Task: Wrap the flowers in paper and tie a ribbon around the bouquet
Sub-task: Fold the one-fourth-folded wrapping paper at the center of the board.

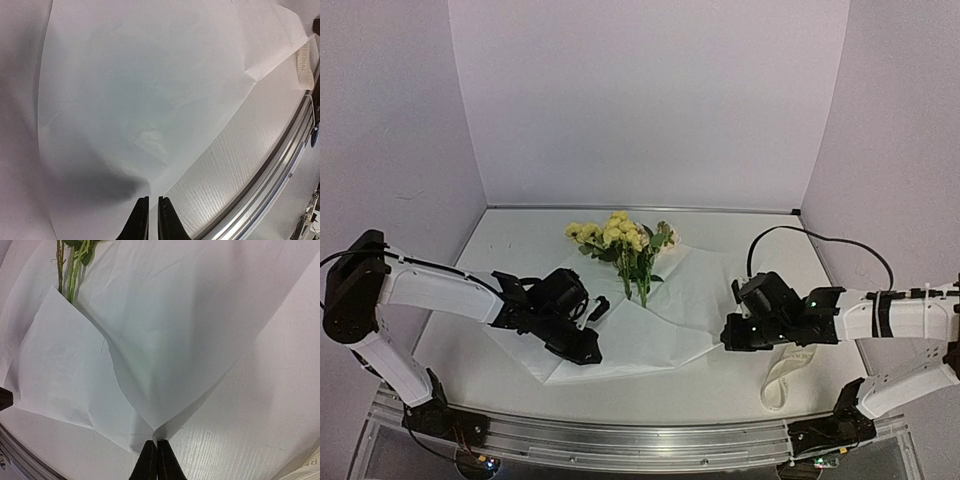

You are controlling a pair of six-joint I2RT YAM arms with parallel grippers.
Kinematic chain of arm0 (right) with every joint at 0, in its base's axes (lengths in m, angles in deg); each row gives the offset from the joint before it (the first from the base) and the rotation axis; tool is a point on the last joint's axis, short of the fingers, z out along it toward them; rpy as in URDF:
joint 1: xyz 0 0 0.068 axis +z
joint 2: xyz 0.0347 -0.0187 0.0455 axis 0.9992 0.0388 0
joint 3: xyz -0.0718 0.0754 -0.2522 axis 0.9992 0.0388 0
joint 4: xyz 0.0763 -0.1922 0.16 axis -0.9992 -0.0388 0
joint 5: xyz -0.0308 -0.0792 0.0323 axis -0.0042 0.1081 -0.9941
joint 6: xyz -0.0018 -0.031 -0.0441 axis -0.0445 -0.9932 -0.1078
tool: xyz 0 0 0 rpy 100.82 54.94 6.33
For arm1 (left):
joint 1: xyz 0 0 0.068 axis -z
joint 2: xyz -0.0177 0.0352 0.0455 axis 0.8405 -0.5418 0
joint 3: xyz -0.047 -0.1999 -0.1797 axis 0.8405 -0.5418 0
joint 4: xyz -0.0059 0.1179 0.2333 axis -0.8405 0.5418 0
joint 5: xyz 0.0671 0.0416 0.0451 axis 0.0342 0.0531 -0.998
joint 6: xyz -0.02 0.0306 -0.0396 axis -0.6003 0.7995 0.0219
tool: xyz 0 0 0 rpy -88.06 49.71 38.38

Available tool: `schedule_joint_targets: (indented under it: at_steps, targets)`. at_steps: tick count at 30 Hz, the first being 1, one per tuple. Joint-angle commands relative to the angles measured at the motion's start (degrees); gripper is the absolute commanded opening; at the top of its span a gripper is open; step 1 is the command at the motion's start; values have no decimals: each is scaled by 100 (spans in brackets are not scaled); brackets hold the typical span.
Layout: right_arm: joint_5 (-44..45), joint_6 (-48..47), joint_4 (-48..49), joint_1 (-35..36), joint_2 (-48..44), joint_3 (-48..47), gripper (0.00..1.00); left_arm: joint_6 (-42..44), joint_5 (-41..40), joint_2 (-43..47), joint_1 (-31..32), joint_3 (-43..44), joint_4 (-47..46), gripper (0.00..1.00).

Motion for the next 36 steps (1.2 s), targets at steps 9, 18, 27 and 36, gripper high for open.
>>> schedule_joint_targets:
  at_steps: [9,18,27,36]
  targets:
    - [-609,-928,-583,242,64,-930,0,-102,-304,-897,-69,298,-500,4]
    - [-1493,-1123,-617,552,1214,-2061,0,-164,-270,-959,-95,207,-689,2]
    - [-2486,-662,-300,495,2613,-3219,0,-109,-286,-882,-113,217,-682,2]
    - [-3041,-229,-29,303,3794,-3971,0,-59,-276,-759,-121,223,-625,3]
